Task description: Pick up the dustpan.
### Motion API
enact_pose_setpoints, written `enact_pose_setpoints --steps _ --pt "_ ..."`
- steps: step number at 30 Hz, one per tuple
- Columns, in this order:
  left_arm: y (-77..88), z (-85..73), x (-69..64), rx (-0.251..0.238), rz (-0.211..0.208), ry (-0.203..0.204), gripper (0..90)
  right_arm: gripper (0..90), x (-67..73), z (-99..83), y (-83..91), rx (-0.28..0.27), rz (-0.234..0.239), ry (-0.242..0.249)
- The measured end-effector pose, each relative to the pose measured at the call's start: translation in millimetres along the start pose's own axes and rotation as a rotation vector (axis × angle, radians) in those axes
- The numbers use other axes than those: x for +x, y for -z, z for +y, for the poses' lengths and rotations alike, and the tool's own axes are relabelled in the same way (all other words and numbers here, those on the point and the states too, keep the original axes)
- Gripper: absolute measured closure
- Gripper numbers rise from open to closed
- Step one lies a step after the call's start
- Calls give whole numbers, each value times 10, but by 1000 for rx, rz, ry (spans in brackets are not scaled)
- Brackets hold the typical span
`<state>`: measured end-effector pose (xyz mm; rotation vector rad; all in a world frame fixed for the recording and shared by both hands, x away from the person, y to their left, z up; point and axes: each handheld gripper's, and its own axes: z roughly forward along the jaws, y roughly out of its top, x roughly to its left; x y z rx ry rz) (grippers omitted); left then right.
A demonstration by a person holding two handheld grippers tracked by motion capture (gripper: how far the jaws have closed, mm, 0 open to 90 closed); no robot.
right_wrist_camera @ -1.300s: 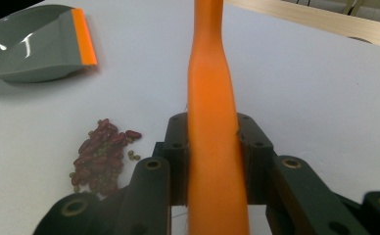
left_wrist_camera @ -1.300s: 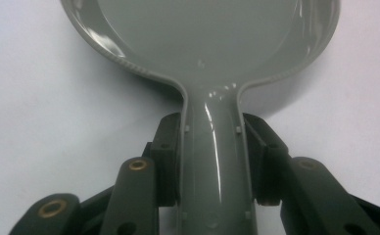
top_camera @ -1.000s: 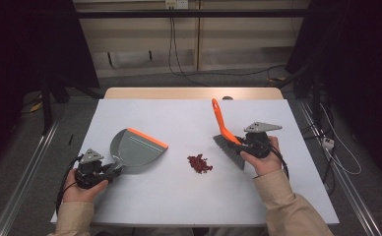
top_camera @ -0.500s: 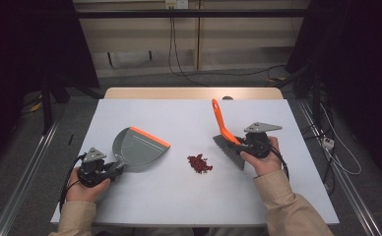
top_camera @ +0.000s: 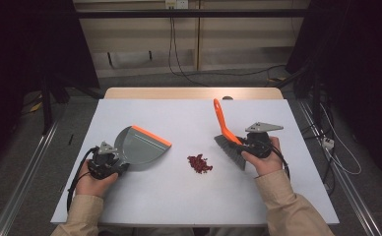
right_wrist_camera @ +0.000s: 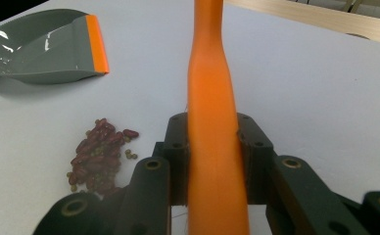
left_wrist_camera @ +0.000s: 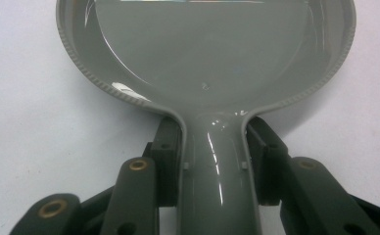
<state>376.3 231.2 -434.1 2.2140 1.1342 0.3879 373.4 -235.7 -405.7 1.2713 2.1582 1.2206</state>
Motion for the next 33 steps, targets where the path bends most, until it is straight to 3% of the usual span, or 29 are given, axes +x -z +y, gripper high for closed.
enact_pose_setpoints --steps 7,10,15,27,33 --pt "114 -5 -3 -42 -45 -25 633 709 2 -1 11 -6 -2 -5" --pt "193 -8 -28 -51 -43 -48 633 709 3 -1 14 -8 -7 -6" --pt "315 13 -81 -70 -85 -83 632 709 7 1 7 -11 -23 -4" --pt "280 2 -270 -24 -224 -192 632 709 7 3 -36 -11 -44 -1" --pt "289 1 -355 -22 -267 -229 632 708 60 36 -78 -2 -52 22"
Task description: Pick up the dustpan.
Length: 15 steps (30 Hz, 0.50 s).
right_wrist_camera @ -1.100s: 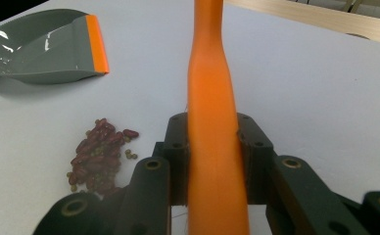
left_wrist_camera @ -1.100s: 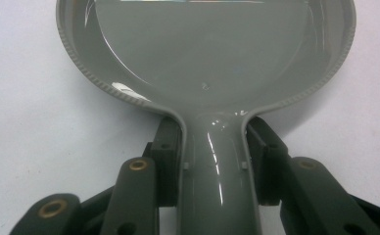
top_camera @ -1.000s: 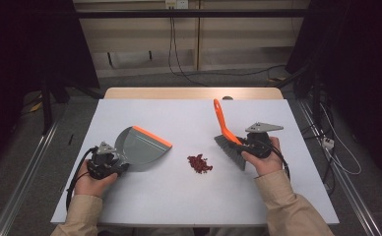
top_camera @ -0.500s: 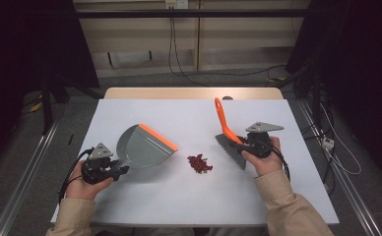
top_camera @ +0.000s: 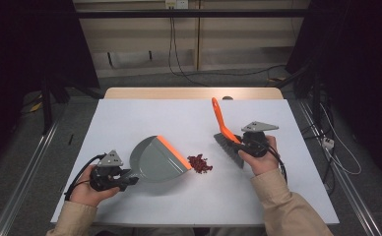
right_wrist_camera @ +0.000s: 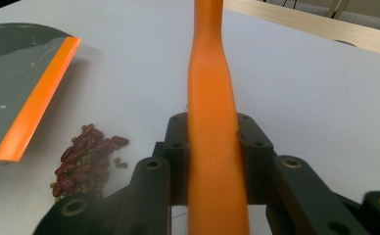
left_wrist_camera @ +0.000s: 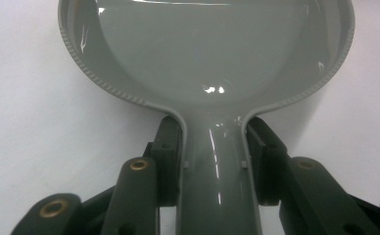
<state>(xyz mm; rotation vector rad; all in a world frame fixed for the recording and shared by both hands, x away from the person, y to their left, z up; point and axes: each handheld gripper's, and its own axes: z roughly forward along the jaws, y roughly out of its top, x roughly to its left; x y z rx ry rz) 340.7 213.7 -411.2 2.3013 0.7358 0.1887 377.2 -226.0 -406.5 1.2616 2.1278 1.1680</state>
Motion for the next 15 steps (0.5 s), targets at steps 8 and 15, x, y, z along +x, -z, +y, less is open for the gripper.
enact_pose_setpoints --steps 8,15 --pt "-2 -17 -59 13 -36 -11 631 708 41 -2 -49 3 -10 6" --pt "-24 -1 -127 41 -36 -45 631 709 91 -17 -111 10 -8 10"
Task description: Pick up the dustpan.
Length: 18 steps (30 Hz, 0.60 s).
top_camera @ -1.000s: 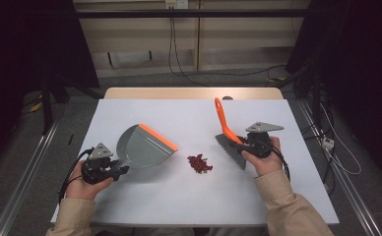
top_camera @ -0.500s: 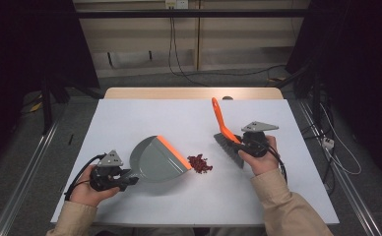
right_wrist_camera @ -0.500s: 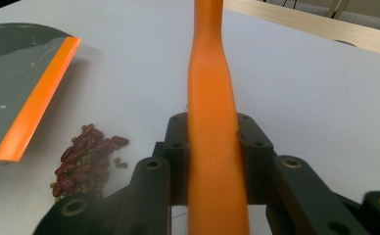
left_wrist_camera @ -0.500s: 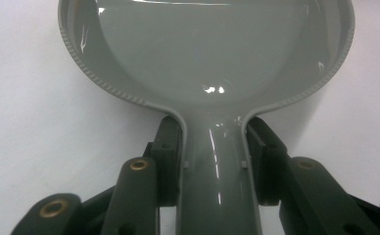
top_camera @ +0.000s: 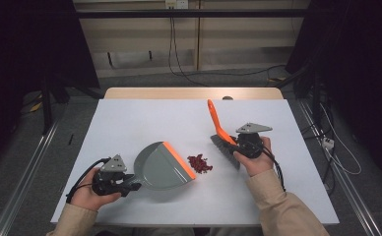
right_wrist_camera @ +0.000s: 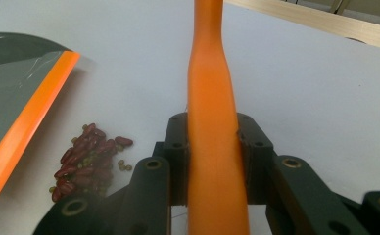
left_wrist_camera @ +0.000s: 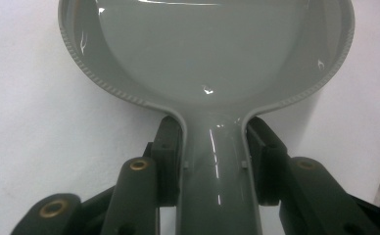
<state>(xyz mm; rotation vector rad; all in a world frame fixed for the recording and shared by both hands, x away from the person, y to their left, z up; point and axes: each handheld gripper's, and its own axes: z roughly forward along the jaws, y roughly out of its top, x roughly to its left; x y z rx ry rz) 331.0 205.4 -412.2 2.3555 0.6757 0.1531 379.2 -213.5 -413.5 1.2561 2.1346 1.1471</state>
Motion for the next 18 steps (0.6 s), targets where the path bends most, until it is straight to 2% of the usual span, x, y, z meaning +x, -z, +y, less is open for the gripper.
enact_pose_setpoints --steps 1,2,3,5,10,11,12,18 --pt "-13 -1 -2 -3 -22 -2 631 708 8 -2 -11 -3 -3 -1" --pt "-28 0 -14 -8 -26 2 631 708 16 -2 -22 -5 0 -3" --pt "-35 7 -26 7 -17 -9 631 709 24 -3 -31 -9 -2 -1" --pt "-71 10 -36 1 -40 -8 631 709 43 3 -54 -7 1 7" --pt "-115 17 -60 5 -47 -16 631 708 74 41 -110 -2 -10 18" --pt "-118 19 -66 17 -38 -24 631 708 78 47 -122 -1 -14 21" --pt "-133 19 -68 12 -55 -19 631 708 87 52 -135 0 -15 27" --pt "-149 36 -77 27 -67 -34 630 708 164 53 -200 5 -20 53"
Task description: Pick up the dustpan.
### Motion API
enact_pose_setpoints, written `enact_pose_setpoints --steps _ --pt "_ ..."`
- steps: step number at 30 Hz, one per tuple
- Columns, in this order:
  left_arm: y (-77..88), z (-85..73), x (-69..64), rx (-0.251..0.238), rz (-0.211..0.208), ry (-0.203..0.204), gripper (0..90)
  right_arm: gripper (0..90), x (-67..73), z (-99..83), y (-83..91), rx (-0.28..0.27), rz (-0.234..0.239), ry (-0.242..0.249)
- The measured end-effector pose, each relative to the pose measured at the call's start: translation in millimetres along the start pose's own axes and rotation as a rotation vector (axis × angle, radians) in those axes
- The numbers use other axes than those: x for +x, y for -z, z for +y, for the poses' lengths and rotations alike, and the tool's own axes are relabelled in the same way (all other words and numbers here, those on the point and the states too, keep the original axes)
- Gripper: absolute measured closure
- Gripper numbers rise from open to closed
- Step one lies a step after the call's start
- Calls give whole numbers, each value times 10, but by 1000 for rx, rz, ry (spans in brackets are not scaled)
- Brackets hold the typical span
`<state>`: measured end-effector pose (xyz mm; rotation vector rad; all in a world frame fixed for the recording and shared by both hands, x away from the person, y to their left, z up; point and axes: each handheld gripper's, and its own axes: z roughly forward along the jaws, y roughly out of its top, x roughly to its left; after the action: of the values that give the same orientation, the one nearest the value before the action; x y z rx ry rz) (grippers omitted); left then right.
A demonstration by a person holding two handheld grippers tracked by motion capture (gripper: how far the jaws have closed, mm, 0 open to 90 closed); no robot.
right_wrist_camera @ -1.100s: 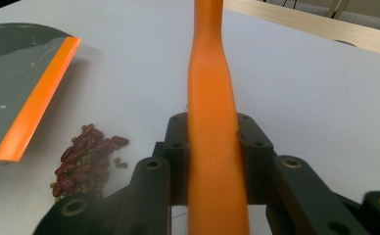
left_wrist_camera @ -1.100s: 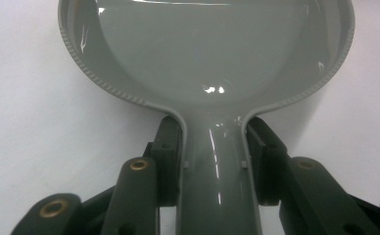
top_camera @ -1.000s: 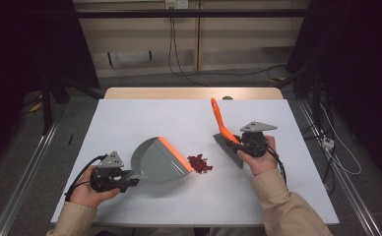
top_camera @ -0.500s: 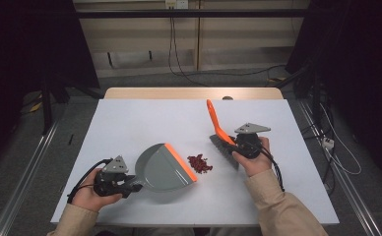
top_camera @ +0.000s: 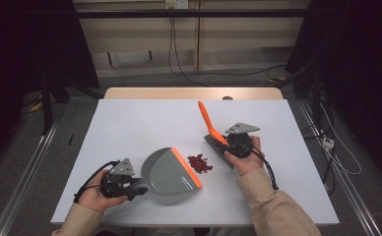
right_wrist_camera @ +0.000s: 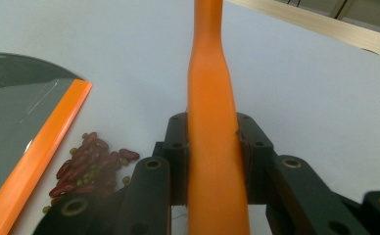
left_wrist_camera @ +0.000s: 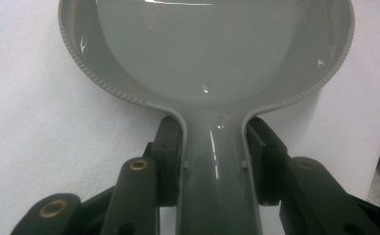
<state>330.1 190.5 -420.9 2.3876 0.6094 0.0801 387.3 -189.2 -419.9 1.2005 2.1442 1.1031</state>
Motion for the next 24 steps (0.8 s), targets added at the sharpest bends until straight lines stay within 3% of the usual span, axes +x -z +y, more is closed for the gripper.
enact_pose_setpoints --steps 9,21,24 --pt "-15 12 -30 8 -8 -8 626 708 120 16 -54 20 8 38" --pt "-59 3 -53 9 -23 -5 623 708 152 10 -59 22 10 30" --pt "-70 11 -51 16 -29 -20 623 708 180 9 -64 23 4 36"
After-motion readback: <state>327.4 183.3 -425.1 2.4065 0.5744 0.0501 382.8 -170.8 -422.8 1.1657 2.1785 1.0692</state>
